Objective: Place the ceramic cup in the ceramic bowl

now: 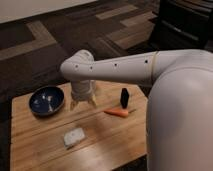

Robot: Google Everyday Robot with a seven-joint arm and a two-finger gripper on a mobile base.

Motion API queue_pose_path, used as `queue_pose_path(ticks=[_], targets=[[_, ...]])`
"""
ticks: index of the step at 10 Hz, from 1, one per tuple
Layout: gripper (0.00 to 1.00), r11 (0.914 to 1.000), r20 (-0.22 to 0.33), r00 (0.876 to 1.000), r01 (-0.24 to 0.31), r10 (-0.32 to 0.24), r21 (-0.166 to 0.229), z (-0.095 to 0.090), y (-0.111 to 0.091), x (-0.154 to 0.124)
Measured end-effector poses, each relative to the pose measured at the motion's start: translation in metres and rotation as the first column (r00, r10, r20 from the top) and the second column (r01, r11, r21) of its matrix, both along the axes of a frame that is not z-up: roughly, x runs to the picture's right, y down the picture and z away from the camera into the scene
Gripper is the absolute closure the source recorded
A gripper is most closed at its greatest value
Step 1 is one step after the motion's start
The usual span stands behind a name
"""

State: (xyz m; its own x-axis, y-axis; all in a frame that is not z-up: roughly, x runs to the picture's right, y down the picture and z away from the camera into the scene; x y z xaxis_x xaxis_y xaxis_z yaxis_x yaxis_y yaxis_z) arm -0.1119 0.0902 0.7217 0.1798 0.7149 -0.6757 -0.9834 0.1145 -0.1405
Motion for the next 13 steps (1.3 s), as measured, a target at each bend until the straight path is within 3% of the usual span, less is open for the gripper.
queue_pose_path(ticks=[1, 3, 4, 5, 7, 12, 13], targets=[[0.35, 0.9987, 0.025, 0.998, 0.051, -0.051, -0.004, 0.009, -0.012, -0.001], [0.35, 0.9910, 0.018, 0.991, 0.129, -0.130, 0.037, 0.023, -0.051, 0.004], [0.35, 0.9824, 0.004, 0.985, 0.172, -0.173, 0.072, 0.031, -0.075, 0.006], [0.35, 0.9683, -0.002, 0.975, 0.220, -0.221, 0.118, 0.041, -0.101, 0.005], [0.35, 0.9477, 0.007, 0.966, 0.253, -0.259, 0.194, 0.056, -0.140, 0.000], [0.35, 0.9467, 0.007, 0.966, 0.252, -0.259, 0.200, 0.057, -0.141, 0.000], [0.35, 0.9418, -0.006, 0.965, 0.257, -0.262, 0.216, 0.061, -0.147, 0.004]])
